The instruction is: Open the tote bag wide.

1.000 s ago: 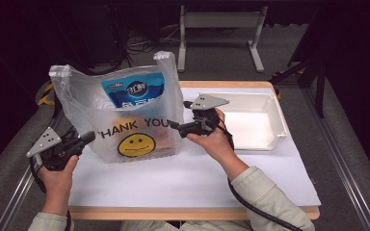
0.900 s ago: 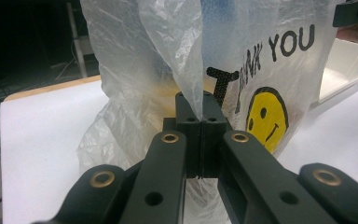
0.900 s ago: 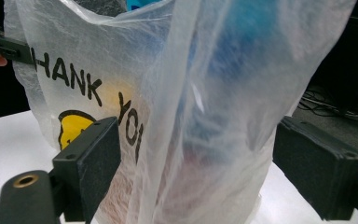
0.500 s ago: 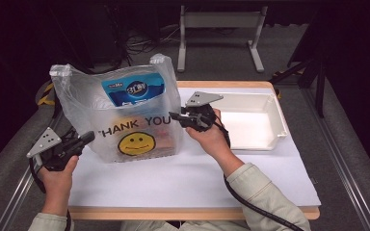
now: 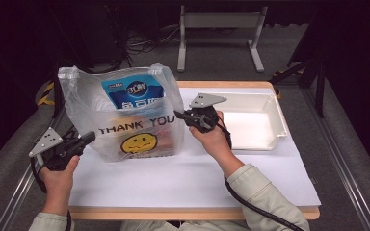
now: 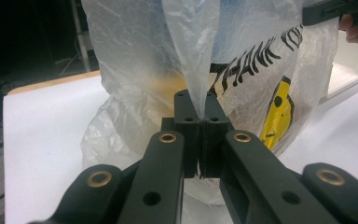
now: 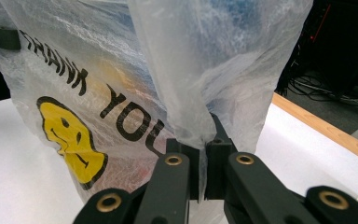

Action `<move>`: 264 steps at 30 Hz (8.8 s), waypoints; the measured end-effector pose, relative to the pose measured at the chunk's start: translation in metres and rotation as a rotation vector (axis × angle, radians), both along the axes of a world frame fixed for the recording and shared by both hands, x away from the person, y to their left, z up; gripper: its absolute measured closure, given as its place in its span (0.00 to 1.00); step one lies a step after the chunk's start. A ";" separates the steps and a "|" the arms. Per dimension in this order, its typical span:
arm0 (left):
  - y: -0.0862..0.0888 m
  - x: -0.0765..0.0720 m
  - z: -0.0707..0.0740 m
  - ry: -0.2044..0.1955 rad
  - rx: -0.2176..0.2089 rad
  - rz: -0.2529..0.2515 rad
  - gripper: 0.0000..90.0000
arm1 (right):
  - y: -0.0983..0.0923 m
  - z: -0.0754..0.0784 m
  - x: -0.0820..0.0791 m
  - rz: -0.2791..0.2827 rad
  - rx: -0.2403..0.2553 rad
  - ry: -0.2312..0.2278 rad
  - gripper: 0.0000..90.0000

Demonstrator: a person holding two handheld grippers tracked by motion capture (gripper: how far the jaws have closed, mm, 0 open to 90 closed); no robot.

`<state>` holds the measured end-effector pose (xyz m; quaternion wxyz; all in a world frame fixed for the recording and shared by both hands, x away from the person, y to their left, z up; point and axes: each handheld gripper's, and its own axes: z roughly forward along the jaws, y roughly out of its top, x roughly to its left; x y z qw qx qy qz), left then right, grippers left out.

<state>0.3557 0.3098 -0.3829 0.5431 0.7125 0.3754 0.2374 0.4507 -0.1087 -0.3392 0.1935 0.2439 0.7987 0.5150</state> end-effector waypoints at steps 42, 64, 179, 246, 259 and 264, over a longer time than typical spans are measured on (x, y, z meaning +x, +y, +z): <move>-0.004 0.022 -0.043 0.299 0.094 -0.033 0.98 | -0.010 -0.066 -0.003 -0.023 0.011 0.159 0.99; -0.009 0.001 -0.008 0.085 0.088 0.039 0.37 | -0.012 -0.068 -0.009 -0.011 -0.010 0.159 0.99; -0.016 0.002 0.014 0.008 0.074 0.084 0.99 | 0.006 -0.009 -0.025 -0.027 0.011 -0.031 0.98; -0.012 -0.010 -0.004 0.061 0.088 0.070 0.51 | -0.031 -0.101 -0.025 -0.022 -0.028 0.305 0.94; -0.012 -0.013 0.003 0.018 0.060 0.090 0.62 | -0.031 -0.066 -0.041 0.030 -0.009 0.226 0.58; -0.013 -0.013 0.003 0.017 0.062 0.092 0.61 | -0.034 -0.045 -0.046 0.038 0.030 0.168 0.51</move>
